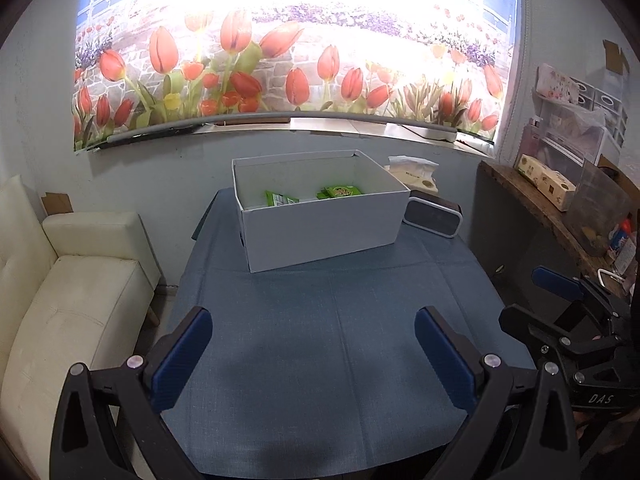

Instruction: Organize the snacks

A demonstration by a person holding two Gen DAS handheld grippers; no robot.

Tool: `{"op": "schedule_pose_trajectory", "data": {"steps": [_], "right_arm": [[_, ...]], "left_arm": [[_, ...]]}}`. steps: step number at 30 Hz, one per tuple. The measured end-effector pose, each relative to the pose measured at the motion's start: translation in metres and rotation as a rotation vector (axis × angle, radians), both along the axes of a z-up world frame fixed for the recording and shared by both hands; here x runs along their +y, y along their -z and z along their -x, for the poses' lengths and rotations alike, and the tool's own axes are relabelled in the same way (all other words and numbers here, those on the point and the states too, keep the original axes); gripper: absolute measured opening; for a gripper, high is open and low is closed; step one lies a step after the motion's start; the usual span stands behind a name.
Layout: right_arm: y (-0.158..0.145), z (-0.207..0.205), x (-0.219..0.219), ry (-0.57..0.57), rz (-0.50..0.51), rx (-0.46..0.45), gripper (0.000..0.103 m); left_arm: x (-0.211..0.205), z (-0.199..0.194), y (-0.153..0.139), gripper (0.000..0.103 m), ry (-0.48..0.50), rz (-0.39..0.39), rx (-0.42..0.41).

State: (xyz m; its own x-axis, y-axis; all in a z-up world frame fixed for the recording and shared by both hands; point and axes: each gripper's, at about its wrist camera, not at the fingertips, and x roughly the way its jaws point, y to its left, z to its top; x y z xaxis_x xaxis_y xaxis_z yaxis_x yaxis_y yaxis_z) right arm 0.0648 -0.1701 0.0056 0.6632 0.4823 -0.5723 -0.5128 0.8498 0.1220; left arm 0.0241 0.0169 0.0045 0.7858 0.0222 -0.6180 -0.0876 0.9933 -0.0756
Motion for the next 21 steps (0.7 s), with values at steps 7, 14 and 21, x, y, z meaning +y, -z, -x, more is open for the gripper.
{"op": "schedule_pose_trajectory", "data": {"steps": [7,14,21], "right_arm": [[0.0022,-0.0005,-0.0002,0.006,-0.023,0.023,0.095],[0.0012,-0.0053,-0.0077,0.016,-0.076,0.054,0.103],[-0.0024,-0.0023,-0.0066,0.021,-0.071,0.033,0.103]], "left_arm": [[0.0016,0.0040,-0.0024,0.103,0.005,0.019,-0.013],[0.0006,0.0021,-0.0020,0.103,0.014,0.017,-0.011],[-0.0006,0.0007,-0.0021,0.103,0.021,0.014,-0.010]]}}
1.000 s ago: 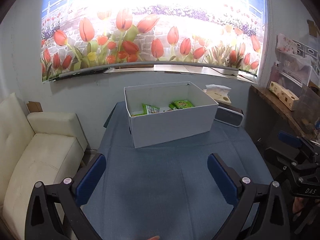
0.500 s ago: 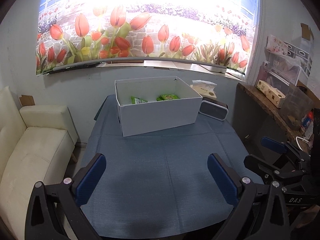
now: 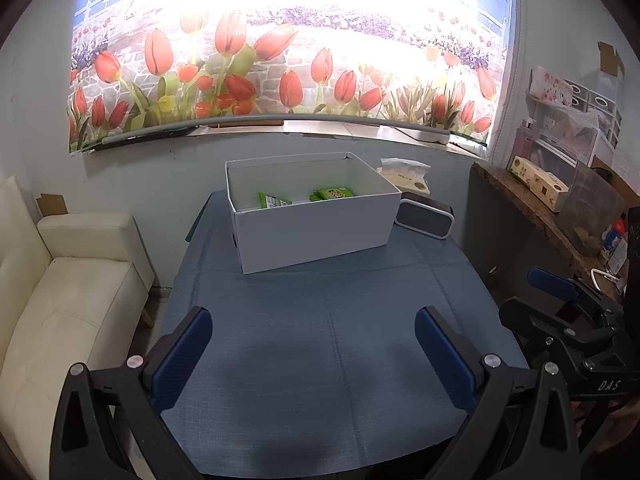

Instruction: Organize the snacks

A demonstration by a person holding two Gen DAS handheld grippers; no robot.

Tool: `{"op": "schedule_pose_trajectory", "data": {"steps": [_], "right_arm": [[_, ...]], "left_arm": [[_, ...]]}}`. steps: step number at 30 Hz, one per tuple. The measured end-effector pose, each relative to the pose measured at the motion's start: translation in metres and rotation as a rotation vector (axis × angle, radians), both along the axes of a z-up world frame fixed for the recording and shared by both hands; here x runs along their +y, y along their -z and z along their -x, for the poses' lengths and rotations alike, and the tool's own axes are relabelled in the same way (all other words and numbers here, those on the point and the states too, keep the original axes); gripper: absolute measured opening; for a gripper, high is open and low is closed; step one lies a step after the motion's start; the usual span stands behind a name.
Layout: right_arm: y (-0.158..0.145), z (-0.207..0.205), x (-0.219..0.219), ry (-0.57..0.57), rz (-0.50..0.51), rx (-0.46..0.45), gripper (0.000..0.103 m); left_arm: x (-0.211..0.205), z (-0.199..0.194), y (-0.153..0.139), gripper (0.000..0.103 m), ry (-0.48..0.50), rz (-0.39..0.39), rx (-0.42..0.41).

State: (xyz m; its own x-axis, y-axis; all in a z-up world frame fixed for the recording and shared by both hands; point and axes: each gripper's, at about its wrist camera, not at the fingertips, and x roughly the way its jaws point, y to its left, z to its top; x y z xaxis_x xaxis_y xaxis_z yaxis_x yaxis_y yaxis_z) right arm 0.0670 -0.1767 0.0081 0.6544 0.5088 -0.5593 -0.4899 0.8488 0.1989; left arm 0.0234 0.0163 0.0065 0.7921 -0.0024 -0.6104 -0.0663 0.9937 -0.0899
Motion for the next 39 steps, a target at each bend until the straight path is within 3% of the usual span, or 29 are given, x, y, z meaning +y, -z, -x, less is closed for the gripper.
{"op": "schedule_pose_trajectory", "data": {"steps": [39], "right_arm": [[-0.0056,0.0037,0.0029,0.005,0.026,-0.028,0.103]], "left_arm": [[-0.0040,0.0017,-0.0011,0.103,0.032,0.004,0.002]]}}
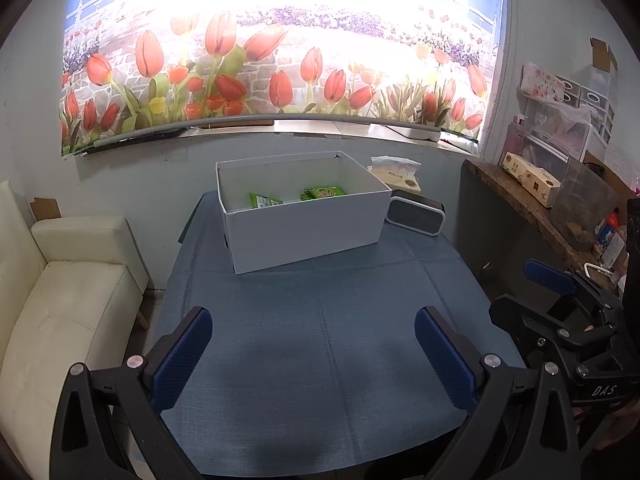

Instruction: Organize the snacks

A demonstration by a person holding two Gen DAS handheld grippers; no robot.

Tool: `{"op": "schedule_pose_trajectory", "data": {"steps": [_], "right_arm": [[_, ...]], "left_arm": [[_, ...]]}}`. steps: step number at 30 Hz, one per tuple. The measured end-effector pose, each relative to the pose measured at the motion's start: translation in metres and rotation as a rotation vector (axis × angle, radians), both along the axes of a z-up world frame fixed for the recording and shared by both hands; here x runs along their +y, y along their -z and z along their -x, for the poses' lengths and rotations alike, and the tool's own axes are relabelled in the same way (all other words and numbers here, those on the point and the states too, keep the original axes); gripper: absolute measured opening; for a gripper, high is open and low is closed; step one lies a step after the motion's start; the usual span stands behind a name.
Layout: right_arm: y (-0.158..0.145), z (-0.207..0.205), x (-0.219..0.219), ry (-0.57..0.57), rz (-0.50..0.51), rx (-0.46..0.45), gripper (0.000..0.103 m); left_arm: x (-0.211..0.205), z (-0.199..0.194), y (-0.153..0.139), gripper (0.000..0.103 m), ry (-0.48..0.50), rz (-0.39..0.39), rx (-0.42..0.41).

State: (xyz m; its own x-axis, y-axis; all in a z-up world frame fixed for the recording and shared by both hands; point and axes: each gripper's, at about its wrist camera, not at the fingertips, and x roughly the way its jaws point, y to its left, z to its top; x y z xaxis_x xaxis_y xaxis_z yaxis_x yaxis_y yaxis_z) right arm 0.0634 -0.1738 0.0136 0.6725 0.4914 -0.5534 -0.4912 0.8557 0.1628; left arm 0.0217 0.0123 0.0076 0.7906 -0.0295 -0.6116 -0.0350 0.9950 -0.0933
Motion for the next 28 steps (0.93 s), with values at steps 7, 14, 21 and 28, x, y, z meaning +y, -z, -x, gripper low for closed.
{"op": "schedule_pose_trajectory", "data": {"steps": [7,14,21,28], "right_arm": [[-0.0001,0.0002,-0.0016,0.001,-0.001,-0.002,0.103],[-0.0011,0.0017,-0.0010,-0.003,0.005,-0.007,0.103],[-0.0030,0.0023,0.0003,-0.001,0.008,-0.008,0.103],[-0.0034,0.0028,0.0005,-0.004,0.007,-0.009,0.103]], "left_arm": [[0.0007,-0.0011,0.0012,0.103,0.004,0.006,0.003],[0.0000,-0.0014,0.0015,0.103,0.002,0.005,0.004],[-0.0016,-0.0001,0.0025,0.103,0.004,0.006,0.001],[-0.0033,0.0022,-0.0001,0.103,0.017,0.013,-0.010]]}}
